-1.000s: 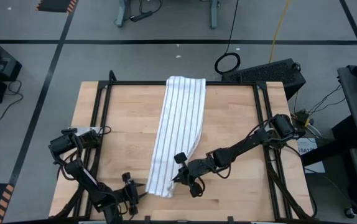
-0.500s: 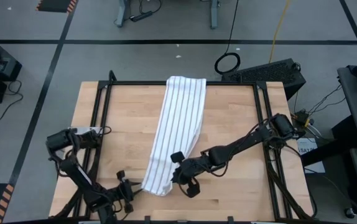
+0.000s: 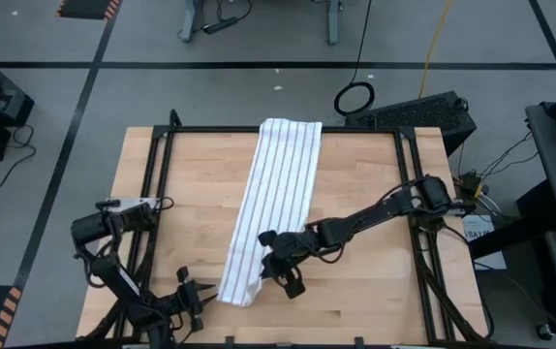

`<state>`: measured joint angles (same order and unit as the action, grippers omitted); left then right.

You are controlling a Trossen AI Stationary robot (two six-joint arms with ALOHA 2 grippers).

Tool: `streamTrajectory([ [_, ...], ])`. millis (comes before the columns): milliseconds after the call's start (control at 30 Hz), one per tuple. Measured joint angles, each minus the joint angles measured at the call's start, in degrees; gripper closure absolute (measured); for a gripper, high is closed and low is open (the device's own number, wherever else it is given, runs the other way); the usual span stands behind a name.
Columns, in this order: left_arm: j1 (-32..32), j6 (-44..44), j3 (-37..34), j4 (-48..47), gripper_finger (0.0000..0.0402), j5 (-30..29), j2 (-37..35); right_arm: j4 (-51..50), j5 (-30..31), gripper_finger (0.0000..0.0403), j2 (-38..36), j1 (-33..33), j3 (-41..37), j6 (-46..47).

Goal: Roll towel into tight, uniform cylinder
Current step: Fold the white brown kitchen towel

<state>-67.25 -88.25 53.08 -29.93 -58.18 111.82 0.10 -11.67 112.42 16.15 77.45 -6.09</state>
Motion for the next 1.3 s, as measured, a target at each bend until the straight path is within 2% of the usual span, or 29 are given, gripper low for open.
streamTrajectory([
  [100,1.5,0.0,0.0,-0.8,0.0272,-0.3,1.2,2.5,-3.2,0.0403,1.9,-0.1,0.0,-0.1],
  [200,2.6,0.0,0.0,-0.8,0.0272,-2.9,1.2,5.4,-3.4,0.0403,3.8,-0.4,0.0,0.2],
  [500,3.2,1.7,2.7,-0.6,0.0263,-19.2,-0.7,7.6,2.5,0.0403,4.9,-0.7,0.0,1.0],
  [600,4.9,8.1,4.5,-0.5,0.0235,-19.2,-0.7,9.6,2.8,0.0403,4.9,-1.2,0.0,2.0],
  [700,6.7,11.5,6.3,-0.5,0.0189,-19.1,-0.7,10.1,2.9,0.0403,4.9,-1.9,0.0,2.4],
  [833,8.2,12.1,8.1,-0.6,0.0114,-22.4,-0.8,10.5,2.9,0.0403,4.9,-2.6,0.0,2.4],
  [933,8.8,10.4,9.2,-0.5,0.0074,-22.9,-1.9,10.4,2.9,0.0403,4.9,-3.0,0.0,2.4],
  [1133,9.1,0.2,9.2,1.8,0.0057,-20.8,-2.8,10.4,3.0,0.0403,4.9,-4.0,0.0,2.4],
  [1300,10.0,5.1,9.2,10.1,0.0056,-20.4,-2.4,10.4,3.0,0.0403,4.9,-4.4,0.0,1.0],
])
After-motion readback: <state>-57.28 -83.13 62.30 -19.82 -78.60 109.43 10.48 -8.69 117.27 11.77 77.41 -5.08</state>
